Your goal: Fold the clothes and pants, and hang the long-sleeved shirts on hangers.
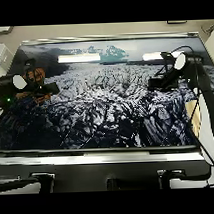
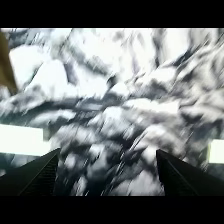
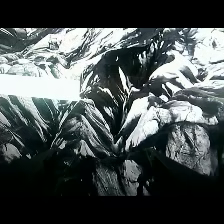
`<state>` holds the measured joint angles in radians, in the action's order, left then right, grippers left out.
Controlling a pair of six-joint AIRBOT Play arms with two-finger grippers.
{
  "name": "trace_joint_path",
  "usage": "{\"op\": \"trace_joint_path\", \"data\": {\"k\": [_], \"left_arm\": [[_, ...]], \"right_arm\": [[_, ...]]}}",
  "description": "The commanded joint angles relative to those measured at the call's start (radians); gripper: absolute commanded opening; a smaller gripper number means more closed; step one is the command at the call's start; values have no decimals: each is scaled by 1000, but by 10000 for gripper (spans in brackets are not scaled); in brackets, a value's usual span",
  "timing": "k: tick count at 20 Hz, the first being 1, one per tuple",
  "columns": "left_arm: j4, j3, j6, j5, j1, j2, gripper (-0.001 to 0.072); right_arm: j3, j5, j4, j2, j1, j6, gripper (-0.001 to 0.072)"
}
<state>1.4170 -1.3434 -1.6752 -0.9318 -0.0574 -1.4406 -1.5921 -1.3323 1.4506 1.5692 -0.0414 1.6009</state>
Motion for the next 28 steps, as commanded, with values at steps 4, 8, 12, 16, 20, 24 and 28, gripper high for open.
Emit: {"op": "trace_joint_path", "data": {"k": [4,8,12,16,20,24,28], "left_arm": [[-26,-278,-29,502,141,-181,709],[-72,-672,-462,-76,416,-488,710],[-266,-658,-470,-117,534,-576,710],[-304,-658,-468,-55,517,-641,710],[-549,-658,-328,-43,505,-732,710],[-589,-659,-230,-47,492,-752,91],[-612,-668,-87,19,471,-644,21]], "right_arm": [[0,50,0,1,-1,0,667],[0,51,-8,1,-2,0,666],[0,50,-21,1,-2,0,666],[0,49,-26,1,-2,1,666],[0,37,-29,0,-2,19,666],[0,-19,-29,0,-2,19,666],[-3,-41,-11,-3,-2,-4,666]]}}
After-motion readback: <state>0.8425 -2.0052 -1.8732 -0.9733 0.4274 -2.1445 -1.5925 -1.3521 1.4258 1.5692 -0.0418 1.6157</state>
